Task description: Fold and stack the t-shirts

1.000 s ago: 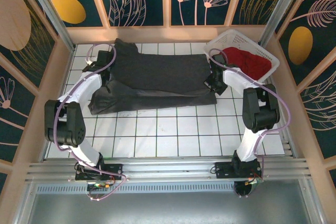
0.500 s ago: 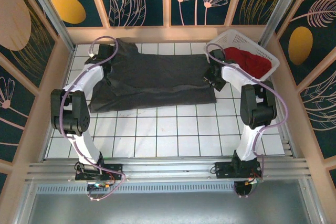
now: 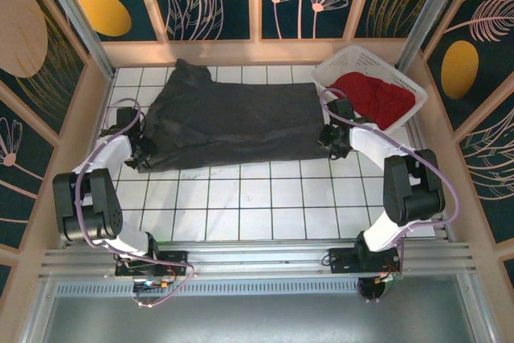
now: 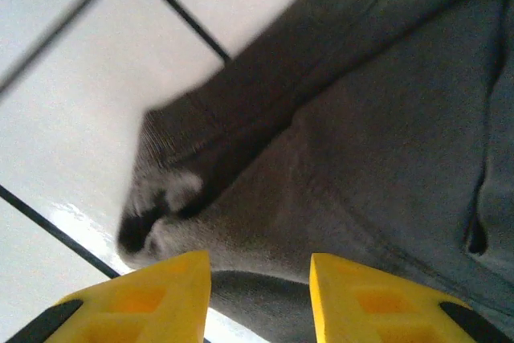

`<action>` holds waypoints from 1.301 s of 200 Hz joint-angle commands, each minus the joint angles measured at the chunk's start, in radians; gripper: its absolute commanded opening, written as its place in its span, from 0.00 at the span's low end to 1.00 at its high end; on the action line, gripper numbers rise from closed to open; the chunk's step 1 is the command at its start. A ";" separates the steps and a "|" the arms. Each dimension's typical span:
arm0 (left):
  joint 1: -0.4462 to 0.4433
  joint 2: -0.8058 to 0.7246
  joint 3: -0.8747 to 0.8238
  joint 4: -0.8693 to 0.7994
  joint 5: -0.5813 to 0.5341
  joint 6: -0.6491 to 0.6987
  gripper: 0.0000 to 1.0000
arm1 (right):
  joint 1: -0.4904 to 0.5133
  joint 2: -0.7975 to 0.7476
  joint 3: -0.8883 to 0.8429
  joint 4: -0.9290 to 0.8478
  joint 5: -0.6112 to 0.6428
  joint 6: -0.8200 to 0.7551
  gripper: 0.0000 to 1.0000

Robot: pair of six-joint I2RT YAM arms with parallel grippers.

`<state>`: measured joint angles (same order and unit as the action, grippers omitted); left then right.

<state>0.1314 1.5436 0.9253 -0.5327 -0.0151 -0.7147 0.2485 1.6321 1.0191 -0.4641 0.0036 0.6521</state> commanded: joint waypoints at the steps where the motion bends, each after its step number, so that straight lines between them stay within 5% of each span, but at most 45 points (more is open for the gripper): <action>1: 0.015 0.059 -0.006 0.076 0.068 -0.056 0.36 | -0.002 0.047 0.001 0.062 -0.022 -0.029 0.35; 53: 0.063 0.222 0.041 0.069 -0.075 -0.061 0.34 | -0.005 0.179 0.049 0.033 -0.004 -0.043 0.34; 84: 0.080 0.189 -0.014 0.049 -0.120 -0.103 0.34 | -0.003 0.212 0.036 -0.054 0.031 0.002 0.27; 178: 0.195 -0.084 -0.274 0.001 -0.091 -0.195 0.38 | 0.099 -0.113 -0.251 -0.232 0.066 0.236 0.28; 233: 0.162 -0.199 -0.121 -0.061 -0.051 -0.212 0.50 | 0.156 -0.291 -0.187 -0.133 0.071 0.164 0.54; 260: 0.039 -0.162 -0.039 -0.073 0.019 -0.268 0.56 | 0.213 -0.288 -0.106 0.058 -0.111 0.022 0.57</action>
<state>0.2623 1.3693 0.8165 -0.5724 -0.0635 -0.9237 0.4133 1.3598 0.8341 -0.5941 0.0360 0.8074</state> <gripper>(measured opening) 0.541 0.569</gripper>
